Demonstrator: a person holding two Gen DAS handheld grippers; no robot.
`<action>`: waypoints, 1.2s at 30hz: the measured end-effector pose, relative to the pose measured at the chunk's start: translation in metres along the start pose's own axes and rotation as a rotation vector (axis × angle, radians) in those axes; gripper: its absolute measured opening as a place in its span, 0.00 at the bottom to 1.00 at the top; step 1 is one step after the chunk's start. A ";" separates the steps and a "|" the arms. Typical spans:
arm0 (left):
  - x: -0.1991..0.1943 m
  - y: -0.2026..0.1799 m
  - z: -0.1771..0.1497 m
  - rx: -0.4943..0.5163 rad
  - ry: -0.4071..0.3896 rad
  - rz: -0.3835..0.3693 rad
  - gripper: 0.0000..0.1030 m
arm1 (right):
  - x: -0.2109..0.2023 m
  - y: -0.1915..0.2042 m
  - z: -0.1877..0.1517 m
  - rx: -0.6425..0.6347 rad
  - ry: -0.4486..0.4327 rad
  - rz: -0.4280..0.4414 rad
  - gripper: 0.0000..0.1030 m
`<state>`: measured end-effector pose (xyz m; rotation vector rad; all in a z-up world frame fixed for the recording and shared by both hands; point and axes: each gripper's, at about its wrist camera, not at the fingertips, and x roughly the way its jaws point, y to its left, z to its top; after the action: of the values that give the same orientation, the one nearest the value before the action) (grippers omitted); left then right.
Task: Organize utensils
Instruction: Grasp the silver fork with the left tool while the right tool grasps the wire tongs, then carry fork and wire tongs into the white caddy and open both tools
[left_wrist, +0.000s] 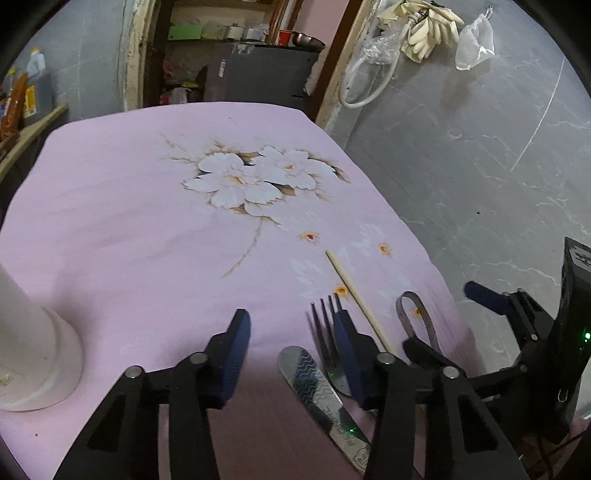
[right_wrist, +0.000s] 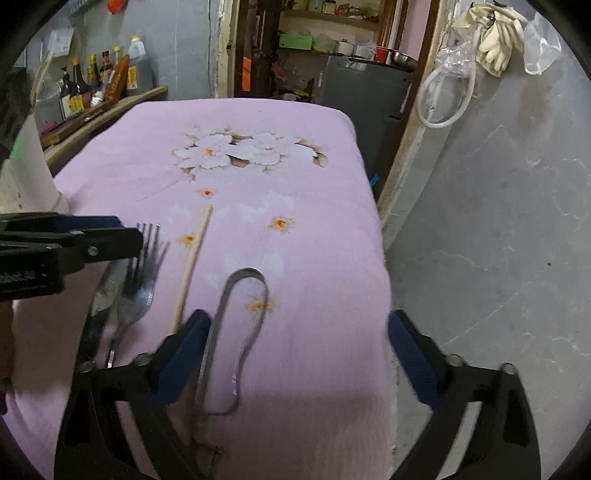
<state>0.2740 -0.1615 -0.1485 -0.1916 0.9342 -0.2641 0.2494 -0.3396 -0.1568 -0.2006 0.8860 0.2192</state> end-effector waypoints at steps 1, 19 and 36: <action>0.001 0.000 0.000 -0.001 0.004 -0.010 0.37 | 0.001 0.002 0.000 -0.007 -0.004 0.006 0.72; 0.018 -0.001 0.009 -0.019 0.076 -0.180 0.13 | 0.001 0.014 0.007 0.057 0.044 0.009 0.23; -0.013 -0.016 0.010 0.080 0.061 -0.148 0.03 | -0.008 -0.018 -0.009 0.347 0.032 0.172 0.21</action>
<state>0.2727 -0.1719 -0.1279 -0.1802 0.9694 -0.4452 0.2430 -0.3597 -0.1549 0.1956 0.9589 0.2190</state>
